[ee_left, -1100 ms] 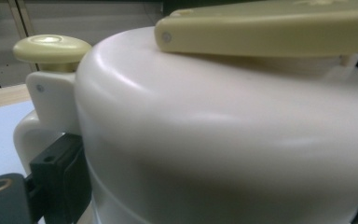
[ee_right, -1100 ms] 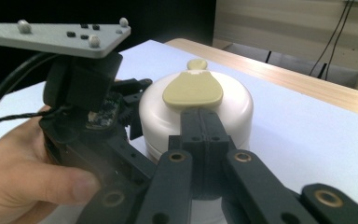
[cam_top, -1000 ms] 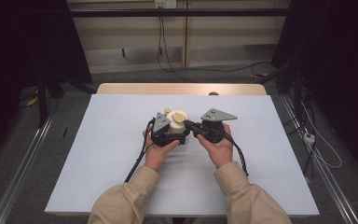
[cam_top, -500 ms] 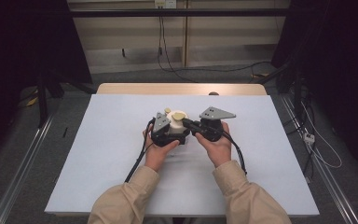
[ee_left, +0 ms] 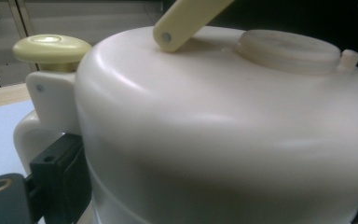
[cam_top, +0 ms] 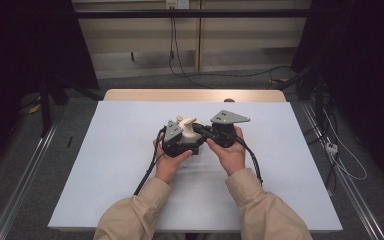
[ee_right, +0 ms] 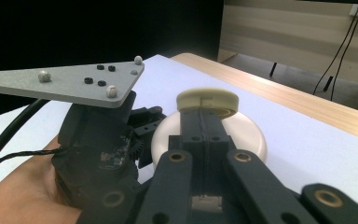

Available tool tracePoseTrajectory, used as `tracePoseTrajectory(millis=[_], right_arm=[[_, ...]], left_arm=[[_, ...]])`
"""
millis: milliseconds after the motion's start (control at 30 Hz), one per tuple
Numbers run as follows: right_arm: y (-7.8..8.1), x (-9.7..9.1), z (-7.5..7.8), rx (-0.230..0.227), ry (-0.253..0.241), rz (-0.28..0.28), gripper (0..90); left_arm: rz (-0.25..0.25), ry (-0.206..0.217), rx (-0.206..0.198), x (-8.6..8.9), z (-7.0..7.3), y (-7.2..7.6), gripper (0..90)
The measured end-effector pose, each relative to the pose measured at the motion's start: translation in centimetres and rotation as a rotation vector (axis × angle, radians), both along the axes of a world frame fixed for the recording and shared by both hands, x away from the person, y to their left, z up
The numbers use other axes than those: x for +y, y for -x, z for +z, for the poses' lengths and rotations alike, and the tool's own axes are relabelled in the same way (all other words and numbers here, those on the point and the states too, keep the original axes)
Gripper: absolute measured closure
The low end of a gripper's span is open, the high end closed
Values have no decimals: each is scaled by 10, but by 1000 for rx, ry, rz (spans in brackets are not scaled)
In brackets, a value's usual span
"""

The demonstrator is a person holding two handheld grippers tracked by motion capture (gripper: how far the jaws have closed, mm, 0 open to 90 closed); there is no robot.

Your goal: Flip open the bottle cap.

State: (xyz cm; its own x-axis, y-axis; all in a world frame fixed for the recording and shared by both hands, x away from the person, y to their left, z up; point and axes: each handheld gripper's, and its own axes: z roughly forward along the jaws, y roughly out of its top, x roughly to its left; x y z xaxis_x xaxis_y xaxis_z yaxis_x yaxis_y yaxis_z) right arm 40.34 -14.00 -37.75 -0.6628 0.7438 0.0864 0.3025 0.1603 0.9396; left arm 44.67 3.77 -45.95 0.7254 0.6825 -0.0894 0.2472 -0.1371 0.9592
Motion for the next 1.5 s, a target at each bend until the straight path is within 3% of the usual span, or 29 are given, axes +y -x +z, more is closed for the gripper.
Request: tracePoseTrajectory(millis=[1500], right_arm=[[-12,3,1,-15,-5,-20,900]], left_arm=[[0,-3,-1,0,0,0,64]])
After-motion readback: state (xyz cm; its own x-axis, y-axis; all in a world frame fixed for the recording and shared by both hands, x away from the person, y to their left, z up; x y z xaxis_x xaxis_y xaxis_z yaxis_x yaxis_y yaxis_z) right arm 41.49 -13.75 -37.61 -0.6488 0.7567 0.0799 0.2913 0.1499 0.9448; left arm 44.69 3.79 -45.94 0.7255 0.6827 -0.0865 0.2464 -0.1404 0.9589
